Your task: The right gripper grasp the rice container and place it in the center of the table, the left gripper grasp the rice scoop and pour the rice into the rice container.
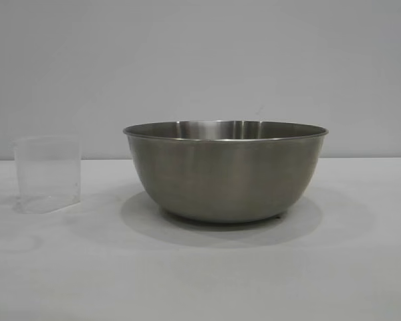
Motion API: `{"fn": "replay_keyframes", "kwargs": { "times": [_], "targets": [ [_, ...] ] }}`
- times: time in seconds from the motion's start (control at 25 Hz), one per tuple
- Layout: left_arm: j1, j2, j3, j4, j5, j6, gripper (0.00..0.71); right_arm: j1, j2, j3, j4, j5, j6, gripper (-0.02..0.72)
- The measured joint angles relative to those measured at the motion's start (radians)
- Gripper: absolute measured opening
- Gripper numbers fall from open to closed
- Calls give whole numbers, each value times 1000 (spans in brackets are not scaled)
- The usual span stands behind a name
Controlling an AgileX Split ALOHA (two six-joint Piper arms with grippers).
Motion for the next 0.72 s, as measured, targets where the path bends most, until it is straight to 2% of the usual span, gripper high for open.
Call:
{"fn": "replay_keyframes", "kwargs": {
  "times": [0.16, 0.4, 0.48, 0.68, 0.72],
  "targets": [
    [6, -97, 0, 58, 2, -10, 132, 0, 0, 0, 0, 0, 0, 373],
    [6, -434, 87, 141, 23, -10, 132, -1, 0, 0, 0, 0, 0, 373],
    [6, -601, 130, 193, 136, -10, 132, -2, 0, 0, 0, 0, 0, 373],
    [6, -1023, 179, 268, 607, -102, 132, -2, 0, 0, 0, 0, 0, 373],
    [6, -1104, 182, 281, 702, -119, 175, -2, 0, 0, 0, 0, 0, 373]
  ]
}}
